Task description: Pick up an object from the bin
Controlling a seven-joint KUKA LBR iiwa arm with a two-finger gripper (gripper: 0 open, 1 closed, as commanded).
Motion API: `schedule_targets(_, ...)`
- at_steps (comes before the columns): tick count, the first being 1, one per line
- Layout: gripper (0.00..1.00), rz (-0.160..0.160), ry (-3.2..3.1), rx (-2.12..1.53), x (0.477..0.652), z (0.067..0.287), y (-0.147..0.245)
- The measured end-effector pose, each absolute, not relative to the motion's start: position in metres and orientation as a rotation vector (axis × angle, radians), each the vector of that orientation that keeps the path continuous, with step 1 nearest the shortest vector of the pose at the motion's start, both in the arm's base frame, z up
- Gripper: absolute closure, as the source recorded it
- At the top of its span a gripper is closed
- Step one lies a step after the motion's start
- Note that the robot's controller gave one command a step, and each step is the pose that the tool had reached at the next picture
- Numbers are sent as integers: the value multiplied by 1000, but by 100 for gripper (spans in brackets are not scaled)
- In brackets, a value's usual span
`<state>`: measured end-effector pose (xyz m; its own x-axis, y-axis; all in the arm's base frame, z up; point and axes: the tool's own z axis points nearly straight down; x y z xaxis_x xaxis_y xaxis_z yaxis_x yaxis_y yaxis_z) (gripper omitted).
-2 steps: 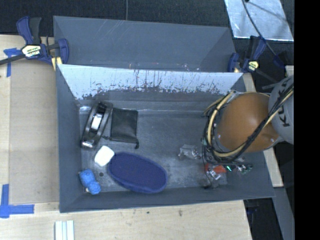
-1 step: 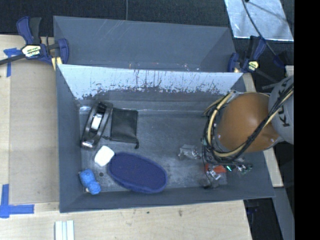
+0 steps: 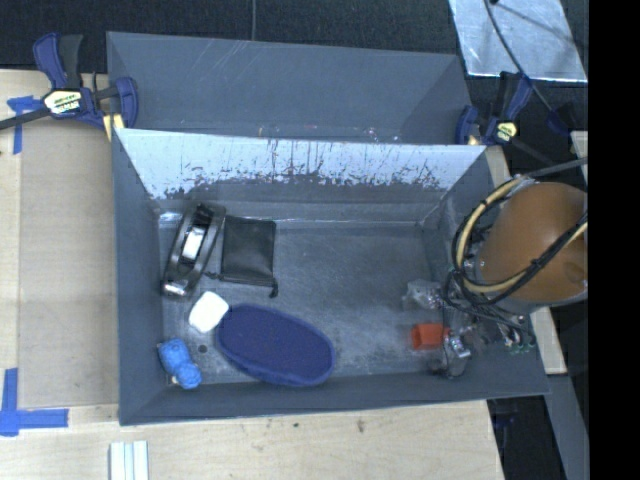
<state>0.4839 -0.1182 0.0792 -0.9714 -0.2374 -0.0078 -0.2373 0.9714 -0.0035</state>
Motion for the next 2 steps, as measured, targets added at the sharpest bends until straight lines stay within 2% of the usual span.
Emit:
schedule_targets(1,100,-2,3111,-376,484,79,-117)
schedule_targets(2,100,-9,3107,-375,507,237,-153)
